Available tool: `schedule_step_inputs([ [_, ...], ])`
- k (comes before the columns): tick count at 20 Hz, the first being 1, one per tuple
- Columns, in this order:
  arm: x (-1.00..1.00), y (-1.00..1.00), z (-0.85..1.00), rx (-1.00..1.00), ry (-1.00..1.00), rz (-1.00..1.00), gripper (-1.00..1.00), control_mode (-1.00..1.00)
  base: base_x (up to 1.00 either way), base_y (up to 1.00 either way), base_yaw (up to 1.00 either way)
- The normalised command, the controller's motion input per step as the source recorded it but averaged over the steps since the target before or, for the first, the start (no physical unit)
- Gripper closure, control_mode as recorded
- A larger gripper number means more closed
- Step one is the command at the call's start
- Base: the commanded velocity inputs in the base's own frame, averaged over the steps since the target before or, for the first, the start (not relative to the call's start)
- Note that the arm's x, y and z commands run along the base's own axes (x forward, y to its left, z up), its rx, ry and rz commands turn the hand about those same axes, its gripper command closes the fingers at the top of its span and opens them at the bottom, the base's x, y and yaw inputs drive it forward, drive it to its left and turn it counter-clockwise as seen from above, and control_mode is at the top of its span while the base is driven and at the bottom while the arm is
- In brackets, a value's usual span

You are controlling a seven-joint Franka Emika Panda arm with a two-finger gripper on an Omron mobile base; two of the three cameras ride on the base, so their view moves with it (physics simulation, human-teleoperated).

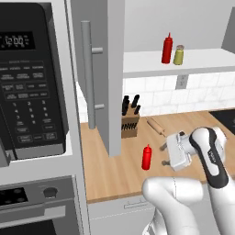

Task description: Put the shaker and condiment bottle from the counter next to their counterparts in the cabinet.

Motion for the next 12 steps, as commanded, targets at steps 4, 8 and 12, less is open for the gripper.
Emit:
schedule_step_inputs([
  [4, 0.0, 0.06, -0.27, 0.0, 0.0, 0.05, -1.0, -1.0, 0.0, 0.0, 0.0],
  [8, 0.01, 0.08, -0.24, 0.0, 0.0, 0.05, -1.0, -1.0, 0.0, 0.0, 0.0],
  [12, 0.13, 0.03, -0.23, 0.0, 0.0, 0.04, -1.0, -1.0, 0.0, 0.0, 0.0],
])
